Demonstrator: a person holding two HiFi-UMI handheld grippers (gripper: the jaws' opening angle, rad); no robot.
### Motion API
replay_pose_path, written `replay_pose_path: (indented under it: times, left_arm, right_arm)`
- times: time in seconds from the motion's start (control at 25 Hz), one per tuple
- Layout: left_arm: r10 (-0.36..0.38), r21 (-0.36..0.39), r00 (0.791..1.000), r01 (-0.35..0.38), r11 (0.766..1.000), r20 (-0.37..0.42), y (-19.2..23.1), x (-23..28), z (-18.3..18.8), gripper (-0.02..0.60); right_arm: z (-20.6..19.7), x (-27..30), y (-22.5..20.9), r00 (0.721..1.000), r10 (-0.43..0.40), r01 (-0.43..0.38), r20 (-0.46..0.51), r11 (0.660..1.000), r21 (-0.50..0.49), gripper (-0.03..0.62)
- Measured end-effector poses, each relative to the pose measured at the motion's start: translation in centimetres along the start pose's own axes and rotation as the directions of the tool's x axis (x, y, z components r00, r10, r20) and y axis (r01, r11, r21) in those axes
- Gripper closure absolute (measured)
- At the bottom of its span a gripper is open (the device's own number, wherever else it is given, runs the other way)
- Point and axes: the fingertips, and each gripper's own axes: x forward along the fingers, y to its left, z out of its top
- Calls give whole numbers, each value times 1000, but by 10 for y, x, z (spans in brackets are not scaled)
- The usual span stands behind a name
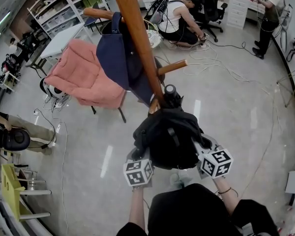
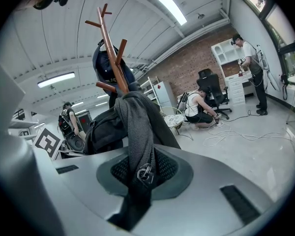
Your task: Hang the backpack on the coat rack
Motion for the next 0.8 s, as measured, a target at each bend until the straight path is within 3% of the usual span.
replay_pose_path:
  times: [0.48,0.8]
  left_arm:
    - [44,12,998,-45,999,49,8,16,3,456]
    - [55,-3,998,-55,998,37,9,15,-5,369]
  right_arm:
    - [-6,9,-1,1000,-3,2,-28,999,-36,530]
    - [-8,9,12,997,58,-59,-56,998,-21,412]
